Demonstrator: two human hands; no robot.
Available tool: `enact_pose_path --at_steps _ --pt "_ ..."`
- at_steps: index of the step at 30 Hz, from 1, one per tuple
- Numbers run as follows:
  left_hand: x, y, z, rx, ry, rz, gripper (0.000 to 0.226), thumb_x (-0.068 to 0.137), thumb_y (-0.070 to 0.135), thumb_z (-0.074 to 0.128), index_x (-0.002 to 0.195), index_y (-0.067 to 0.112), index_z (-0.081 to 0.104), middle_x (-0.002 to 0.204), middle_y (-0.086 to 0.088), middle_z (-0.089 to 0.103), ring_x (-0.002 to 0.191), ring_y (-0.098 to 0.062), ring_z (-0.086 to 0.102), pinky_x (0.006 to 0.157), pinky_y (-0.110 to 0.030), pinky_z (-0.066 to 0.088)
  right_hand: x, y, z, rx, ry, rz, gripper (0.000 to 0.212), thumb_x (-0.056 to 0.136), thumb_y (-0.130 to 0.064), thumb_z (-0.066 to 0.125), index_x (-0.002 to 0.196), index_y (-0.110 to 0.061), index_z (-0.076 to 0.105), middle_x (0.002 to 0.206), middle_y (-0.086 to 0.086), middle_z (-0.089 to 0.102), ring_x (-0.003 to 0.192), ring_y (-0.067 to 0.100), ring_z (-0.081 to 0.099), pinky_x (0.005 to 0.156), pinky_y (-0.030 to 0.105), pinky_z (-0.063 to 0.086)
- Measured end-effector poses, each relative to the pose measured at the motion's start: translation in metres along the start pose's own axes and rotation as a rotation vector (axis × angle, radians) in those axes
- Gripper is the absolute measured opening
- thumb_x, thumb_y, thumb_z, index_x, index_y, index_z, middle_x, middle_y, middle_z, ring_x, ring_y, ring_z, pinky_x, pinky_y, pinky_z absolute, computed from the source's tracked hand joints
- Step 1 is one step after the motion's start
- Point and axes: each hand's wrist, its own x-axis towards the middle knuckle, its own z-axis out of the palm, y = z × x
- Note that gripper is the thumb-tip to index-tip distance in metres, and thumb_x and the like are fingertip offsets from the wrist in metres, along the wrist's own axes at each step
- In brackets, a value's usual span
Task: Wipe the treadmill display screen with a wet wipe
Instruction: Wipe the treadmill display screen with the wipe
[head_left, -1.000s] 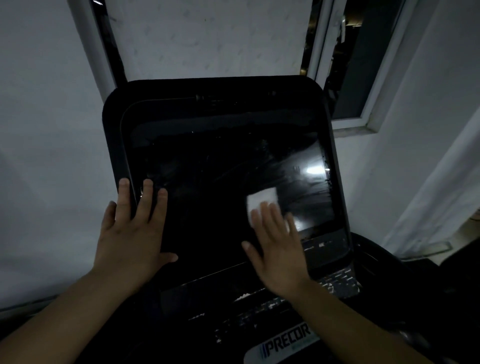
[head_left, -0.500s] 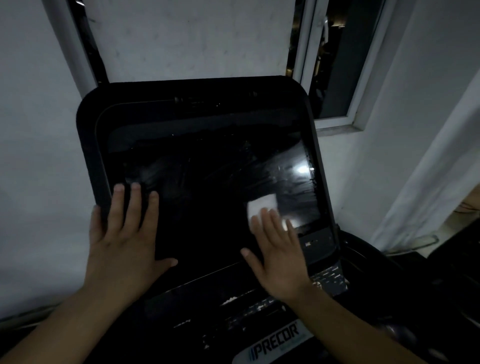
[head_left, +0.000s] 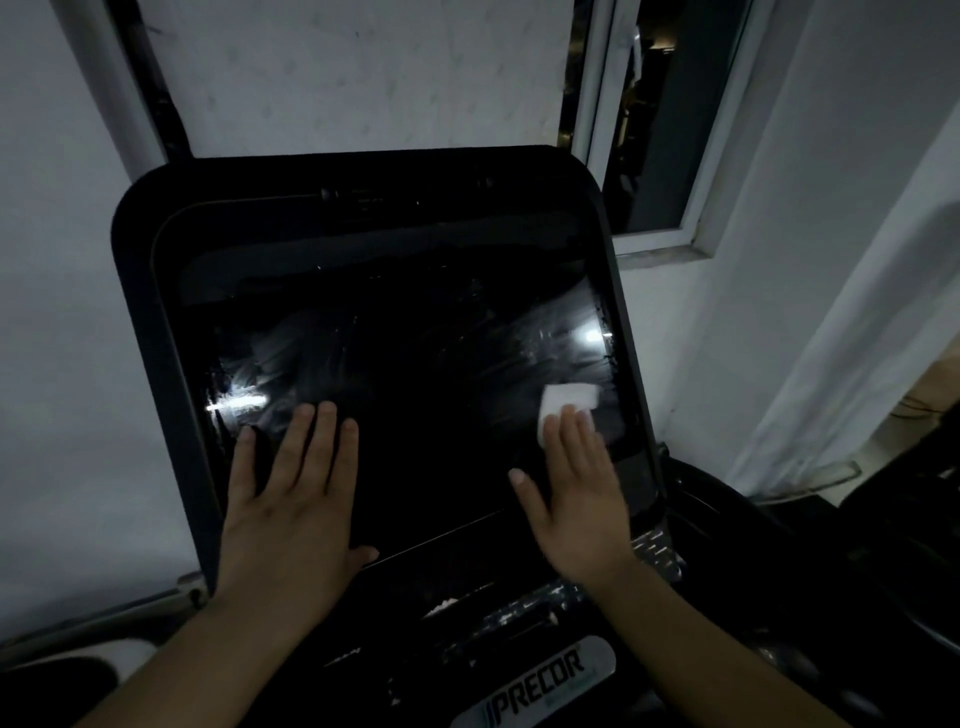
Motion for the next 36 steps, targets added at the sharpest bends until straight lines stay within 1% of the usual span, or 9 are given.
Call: enact_pose_path --at_steps 3,6,12,15,22,27,29,33,36 --pt "0.000 0.001 -0.001 -0.005 -0.003 -0.005 0.137 0.040 0.061 0.093 0.151 0.002 0.039 0.162 -0.021 0.031 0.151 -0.034 0.026 0.118 -0.068 0.016 -0.016 -0.035 0.007 0.041 0.044 -0.228 0.076 0.104 -0.055 0.041 0.154 0.001 0.031 0.164 0.021 0.023 0.155 0.033 0.013 0.125 0.049 0.020" --pt "-0.001 0.000 -0.003 0.000 -0.012 0.001 0.136 0.042 0.062 0.092 0.152 0.003 0.038 0.162 -0.020 0.029 0.152 -0.033 0.025 0.118 -0.068 0.015 -0.008 -0.027 0.002 -0.042 -0.011 -0.319 0.073 0.105 -0.056 0.034 0.158 -0.007 0.023 0.167 0.015 0.018 0.156 0.028 0.009 0.124 0.052 0.019" --pt "-0.001 0.000 -0.003 -0.038 -0.007 -0.003 0.138 0.038 0.060 0.094 0.151 0.003 0.039 0.161 -0.020 0.032 0.151 -0.034 0.027 0.117 -0.069 0.016 0.055 0.035 -0.022 -0.121 -0.051 0.032 0.081 0.100 -0.066 0.015 0.160 -0.012 0.021 0.167 0.013 0.018 0.156 0.023 0.008 0.126 0.041 0.003" --pt "0.000 0.000 -0.001 -0.063 -0.006 0.000 0.140 0.034 0.058 0.096 0.150 0.002 0.041 0.160 -0.021 0.034 0.150 -0.035 0.029 0.116 -0.070 0.018 0.064 0.029 -0.024 -0.088 -0.036 0.073 0.086 0.098 -0.070 0.014 0.159 -0.010 0.022 0.167 0.016 0.017 0.156 0.027 0.007 0.126 0.042 0.003" --pt "0.001 -0.001 -0.001 -0.084 0.007 0.025 0.140 0.031 0.056 0.097 0.148 0.000 0.043 0.159 -0.023 0.036 0.148 -0.037 0.034 0.114 -0.071 0.021 0.047 0.000 -0.015 -0.093 -0.013 -0.296 0.072 0.104 -0.060 0.029 0.159 -0.012 0.026 0.166 0.013 0.021 0.156 0.026 0.011 0.125 0.051 0.017" --pt "0.001 0.000 -0.001 -0.095 -0.011 0.019 0.142 0.031 0.056 0.097 0.150 0.001 0.041 0.160 -0.022 0.034 0.149 -0.037 0.031 0.114 -0.071 0.023 0.082 0.035 -0.029 -0.093 -0.069 0.065 0.082 0.098 -0.069 0.015 0.161 -0.016 0.017 0.169 0.010 0.014 0.156 0.022 0.003 0.126 0.042 0.003" --pt "0.002 0.001 0.001 -0.098 -0.018 0.021 0.143 0.030 0.055 0.097 0.149 0.000 0.041 0.160 -0.023 0.033 0.149 -0.038 0.030 0.113 -0.071 0.023 0.084 0.022 -0.029 -0.049 -0.061 0.094 0.085 0.097 -0.070 0.015 0.161 -0.014 0.016 0.169 0.012 0.012 0.156 0.025 0.001 0.127 0.044 0.004" --pt "0.002 0.001 0.002 -0.113 -0.006 0.025 0.144 0.027 0.053 0.098 0.149 0.000 0.042 0.160 -0.023 0.034 0.148 -0.038 0.032 0.113 -0.071 0.025 0.057 -0.025 -0.018 -0.028 0.005 -0.141 0.079 0.102 -0.065 0.022 0.158 -0.009 0.026 0.166 0.017 0.019 0.156 0.031 0.007 0.125 0.051 0.015" --pt "0.002 -0.001 0.003 -0.114 0.000 0.029 0.144 0.026 0.053 0.098 0.148 0.000 0.044 0.160 -0.022 0.034 0.148 -0.037 0.033 0.113 -0.071 0.024 0.042 -0.045 -0.012 -0.043 -0.035 -0.295 0.076 0.104 -0.063 0.025 0.159 -0.011 0.024 0.168 0.014 0.015 0.157 0.027 0.002 0.126 0.050 0.012"
